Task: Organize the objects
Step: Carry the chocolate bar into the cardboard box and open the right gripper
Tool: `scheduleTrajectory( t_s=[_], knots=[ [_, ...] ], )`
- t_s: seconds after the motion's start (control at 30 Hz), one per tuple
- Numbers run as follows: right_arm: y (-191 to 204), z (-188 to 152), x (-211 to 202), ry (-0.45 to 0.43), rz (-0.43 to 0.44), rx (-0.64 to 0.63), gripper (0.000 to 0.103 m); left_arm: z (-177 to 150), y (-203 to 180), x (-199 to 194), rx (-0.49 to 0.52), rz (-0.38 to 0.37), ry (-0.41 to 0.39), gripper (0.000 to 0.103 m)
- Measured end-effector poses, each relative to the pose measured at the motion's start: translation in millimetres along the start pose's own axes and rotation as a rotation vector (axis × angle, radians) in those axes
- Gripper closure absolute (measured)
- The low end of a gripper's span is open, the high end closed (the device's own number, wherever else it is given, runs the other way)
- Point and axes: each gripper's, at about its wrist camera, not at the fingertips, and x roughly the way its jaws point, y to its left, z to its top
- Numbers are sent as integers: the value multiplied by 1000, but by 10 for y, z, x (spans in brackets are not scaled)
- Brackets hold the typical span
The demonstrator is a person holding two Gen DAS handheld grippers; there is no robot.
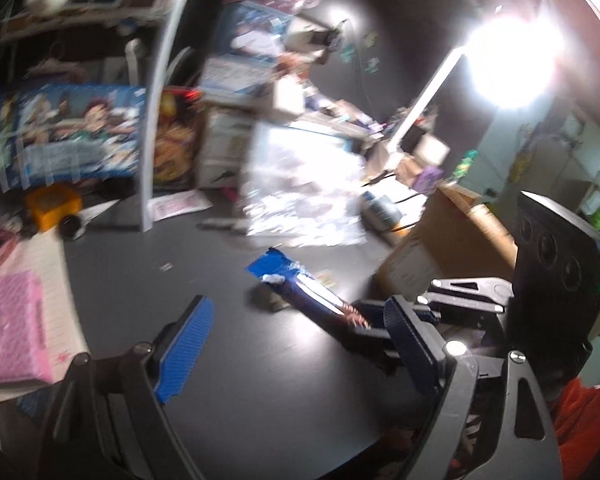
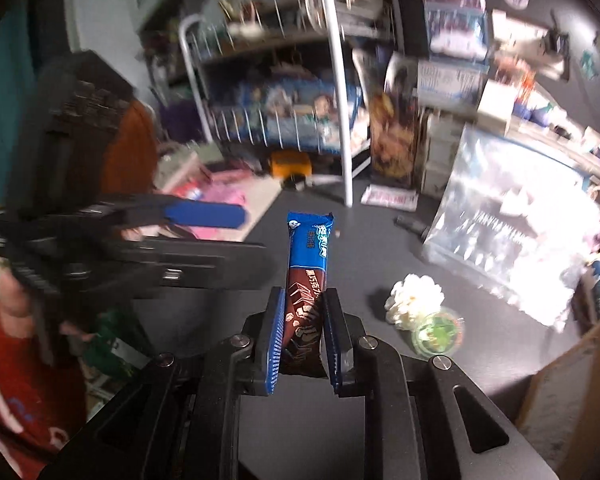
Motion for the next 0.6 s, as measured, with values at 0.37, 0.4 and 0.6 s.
scheduleTrajectory(
  t_s=[0.37, 0.4, 0.6],
  knots=[
    [-296, 74, -1036, -149, -118, -9, 89, 575, -967, 151, 171, -146, -35, 61],
    [-350, 66, -1109, -154, -129, -2, 89, 638, -1076, 209, 187, -162, -32, 65],
    [-731, -49, -1441, -168, -189, 68, 89, 843, -1532, 550, 261, -197, 12, 68]
  ],
)
